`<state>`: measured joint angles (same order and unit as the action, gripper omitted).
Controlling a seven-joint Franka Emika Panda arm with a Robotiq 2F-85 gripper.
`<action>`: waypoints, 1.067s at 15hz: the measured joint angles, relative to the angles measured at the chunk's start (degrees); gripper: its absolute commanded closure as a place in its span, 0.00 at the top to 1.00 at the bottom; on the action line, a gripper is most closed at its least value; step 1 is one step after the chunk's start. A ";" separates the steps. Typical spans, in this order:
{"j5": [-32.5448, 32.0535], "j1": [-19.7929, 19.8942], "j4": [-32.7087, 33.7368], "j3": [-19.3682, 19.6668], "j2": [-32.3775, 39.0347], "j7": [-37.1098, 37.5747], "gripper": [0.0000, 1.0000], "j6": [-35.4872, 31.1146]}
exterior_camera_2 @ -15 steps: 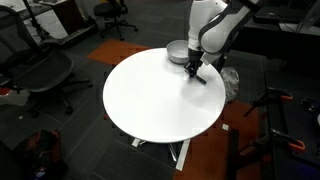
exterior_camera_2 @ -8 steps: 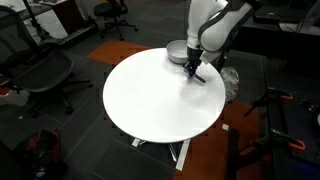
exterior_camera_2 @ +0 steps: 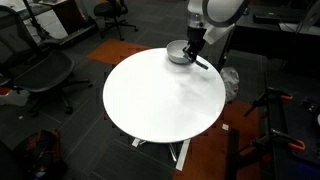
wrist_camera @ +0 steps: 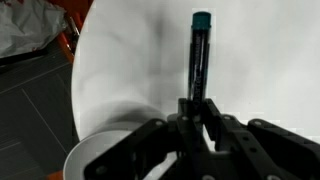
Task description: Put the marker in the bowl
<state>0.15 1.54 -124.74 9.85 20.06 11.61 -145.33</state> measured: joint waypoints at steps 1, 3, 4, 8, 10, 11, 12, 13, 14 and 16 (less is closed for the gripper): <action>-0.61 0.01 0.06 0.32 -1.58 0.02 0.05 0.99; -2.20 0.23 0.53 1.04 -4.10 0.45 0.05 2.24; -2.89 0.30 0.90 1.45 -4.99 1.12 0.05 2.70; -4.42 1.20 4.01 2.16 -6.28 2.61 0.05 4.72; -4.82 1.82 6.27 2.23 -6.01 3.49 0.05 5.52; -4.91 2.07 7.49 2.27 -5.67 3.81 0.05 6.06; -4.92 2.33 8.78 2.27 -5.16 4.25 0.05 6.60; -4.92 2.58 10.16 2.27 -4.44 4.51 0.05 7.22; -4.92 2.80 11.58 2.27 -3.54 4.58 0.05 7.87; -4.92 3.24 14.37 2.27 -1.40 4.59 0.05 9.39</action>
<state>-4.76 4.78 -110.37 12.12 18.66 16.20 -135.94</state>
